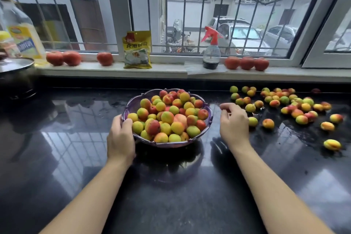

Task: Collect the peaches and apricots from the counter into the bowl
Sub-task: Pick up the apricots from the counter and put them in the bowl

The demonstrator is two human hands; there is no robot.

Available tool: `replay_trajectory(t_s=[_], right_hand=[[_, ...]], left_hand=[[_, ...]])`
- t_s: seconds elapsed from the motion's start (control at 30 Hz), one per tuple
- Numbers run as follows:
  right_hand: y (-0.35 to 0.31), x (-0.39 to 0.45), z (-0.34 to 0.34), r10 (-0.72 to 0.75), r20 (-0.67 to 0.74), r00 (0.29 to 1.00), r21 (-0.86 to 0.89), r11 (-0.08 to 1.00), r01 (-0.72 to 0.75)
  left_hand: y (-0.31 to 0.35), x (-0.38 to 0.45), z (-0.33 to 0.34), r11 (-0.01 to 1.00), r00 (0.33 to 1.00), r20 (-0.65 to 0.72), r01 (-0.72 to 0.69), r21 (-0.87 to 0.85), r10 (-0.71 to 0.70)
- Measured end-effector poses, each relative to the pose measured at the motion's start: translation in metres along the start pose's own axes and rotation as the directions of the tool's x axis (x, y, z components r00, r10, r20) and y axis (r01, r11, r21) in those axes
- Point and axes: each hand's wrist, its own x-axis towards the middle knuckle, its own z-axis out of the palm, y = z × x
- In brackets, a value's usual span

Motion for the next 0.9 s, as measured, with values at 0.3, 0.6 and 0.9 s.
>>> replay_trajectory(t_s=[0.3,0.6,0.9], right_hand=[[0.047,0.020,-0.005,0.352,0.233,0.907,-0.602,0.785,-0.149],[0.047,0.015,-0.006,0.131,0.104,0.986,-0.660,0.751,-0.030],[-0.003,0.011,-0.038,-0.049,0.170,0.984,0.079,0.996,0.036]], left_hand=[[-0.002,0.001,0.001,1.000,1.000,-0.014,-0.009,0.013,0.009],[0.001,-0.005,-0.002,0.999,1.000,0.004,-0.031,0.037,0.031],[0.002,-0.005,0.000,0.997,0.999,-0.025,-0.029,0.069,0.031]])
